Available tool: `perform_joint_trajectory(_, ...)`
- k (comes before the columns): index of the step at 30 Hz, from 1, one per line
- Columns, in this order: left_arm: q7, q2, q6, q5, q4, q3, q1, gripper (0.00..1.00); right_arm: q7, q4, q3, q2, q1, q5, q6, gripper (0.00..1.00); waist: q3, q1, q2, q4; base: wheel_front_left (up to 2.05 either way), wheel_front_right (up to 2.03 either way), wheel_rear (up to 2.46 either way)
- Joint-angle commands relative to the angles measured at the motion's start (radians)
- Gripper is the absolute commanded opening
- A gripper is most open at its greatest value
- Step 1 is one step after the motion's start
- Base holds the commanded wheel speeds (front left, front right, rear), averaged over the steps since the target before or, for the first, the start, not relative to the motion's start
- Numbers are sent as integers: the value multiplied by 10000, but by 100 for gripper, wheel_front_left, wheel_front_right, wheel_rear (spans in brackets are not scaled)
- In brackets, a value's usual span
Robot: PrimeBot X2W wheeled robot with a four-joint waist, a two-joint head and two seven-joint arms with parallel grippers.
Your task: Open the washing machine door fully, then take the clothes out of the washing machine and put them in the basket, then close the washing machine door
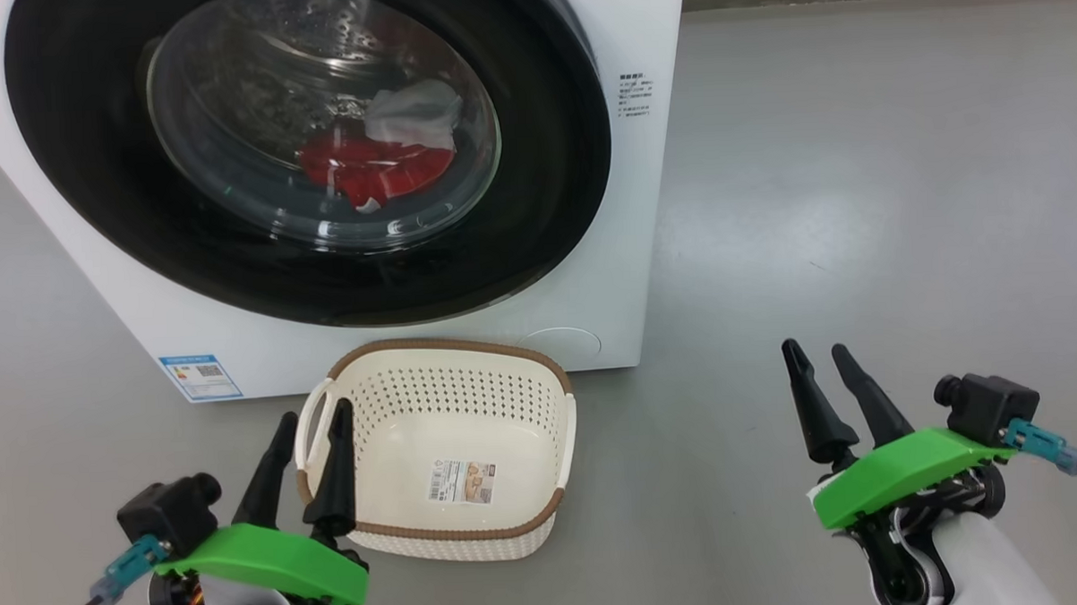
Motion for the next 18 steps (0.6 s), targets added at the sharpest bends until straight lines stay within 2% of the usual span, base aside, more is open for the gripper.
perform_joint_trajectory(1,-185,75,42,470,-182,152,-515,100,-167,-206,182,-100,-735,-591,-3,100,20,0,-1,-2,0,0,0)
perform_joint_trajectory(18,-688,69,182,2395,2,96,-1002,100,-667,-171,253,-137,-1130,-2904,-4,100,149,0,-1,-8,0,0,0)
